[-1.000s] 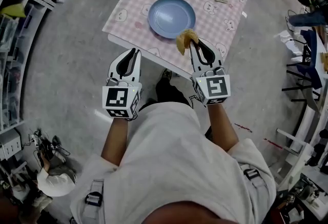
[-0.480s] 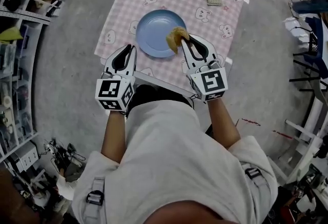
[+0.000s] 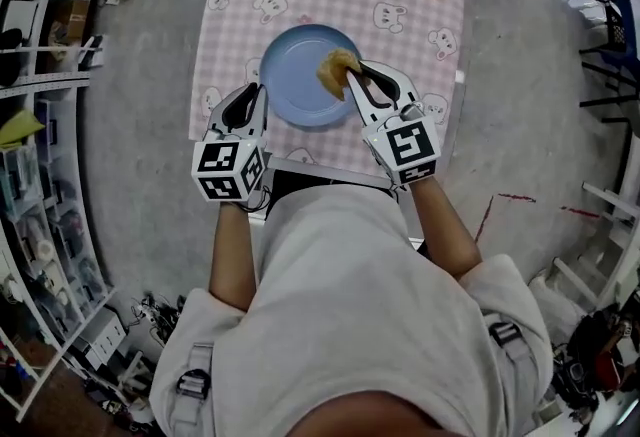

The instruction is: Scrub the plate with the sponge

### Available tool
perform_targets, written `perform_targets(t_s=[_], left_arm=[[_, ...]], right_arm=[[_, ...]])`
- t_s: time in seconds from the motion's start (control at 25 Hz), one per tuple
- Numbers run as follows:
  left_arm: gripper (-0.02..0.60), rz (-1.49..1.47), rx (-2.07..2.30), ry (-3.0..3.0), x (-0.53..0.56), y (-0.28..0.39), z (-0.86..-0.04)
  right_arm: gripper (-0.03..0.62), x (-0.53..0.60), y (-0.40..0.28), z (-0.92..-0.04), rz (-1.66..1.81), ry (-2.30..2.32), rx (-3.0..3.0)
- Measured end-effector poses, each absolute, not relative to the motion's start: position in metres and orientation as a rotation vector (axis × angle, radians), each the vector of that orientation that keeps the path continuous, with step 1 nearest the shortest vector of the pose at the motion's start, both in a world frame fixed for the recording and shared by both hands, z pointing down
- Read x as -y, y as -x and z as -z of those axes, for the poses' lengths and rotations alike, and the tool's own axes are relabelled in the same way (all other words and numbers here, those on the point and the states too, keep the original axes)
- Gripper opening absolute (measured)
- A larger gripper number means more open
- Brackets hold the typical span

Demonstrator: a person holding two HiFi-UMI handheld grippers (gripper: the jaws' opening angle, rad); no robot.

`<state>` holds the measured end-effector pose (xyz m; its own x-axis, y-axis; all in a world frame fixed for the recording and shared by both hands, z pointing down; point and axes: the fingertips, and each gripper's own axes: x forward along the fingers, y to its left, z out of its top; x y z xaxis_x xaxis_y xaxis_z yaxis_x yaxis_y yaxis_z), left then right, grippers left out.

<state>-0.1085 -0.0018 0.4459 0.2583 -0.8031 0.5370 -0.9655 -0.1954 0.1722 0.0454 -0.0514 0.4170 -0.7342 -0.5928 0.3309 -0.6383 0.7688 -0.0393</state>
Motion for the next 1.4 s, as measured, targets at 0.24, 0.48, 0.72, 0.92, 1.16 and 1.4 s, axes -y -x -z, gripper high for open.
perform_targets(t_s=[0.24, 0.48, 0.72, 0.92, 1.16, 1.4], left_arm=[[0.057, -0.444, 1.423, -2.037, 0.041, 0.112, -0.486], [0.057, -0.450, 1.319, -1.977, 0.065, 0.134, -0.524], [0.067, -0.513, 1.203, -1.949, 0.074, 0.147, -0.567], [0.090, -0.556, 1.137, -1.944, 0.085, 0.142, -0.592], [0.100, -0.582, 1.058, -1.929, 0.097, 0.142, -0.614], [0.100, -0.611, 1.028, -1.924, 0.100, 0.138, -0.629]], right_arm=[[0.046, 0.068, -0.048, -0.449, -0.317, -0.992, 2.553], [0.046, 0.076, -0.035, -0.480, -0.374, -0.986, 2.455], [0.046, 0.083, -0.009, -0.502, -0.429, -0.981, 2.413], [0.046, 0.088, -0.007, -0.515, -0.450, -0.977, 2.379], [0.046, 0.097, -0.007, -0.532, -0.460, -0.977, 2.318], [0.046, 0.096, -0.007, -0.548, -0.489, -0.968, 2.283]])
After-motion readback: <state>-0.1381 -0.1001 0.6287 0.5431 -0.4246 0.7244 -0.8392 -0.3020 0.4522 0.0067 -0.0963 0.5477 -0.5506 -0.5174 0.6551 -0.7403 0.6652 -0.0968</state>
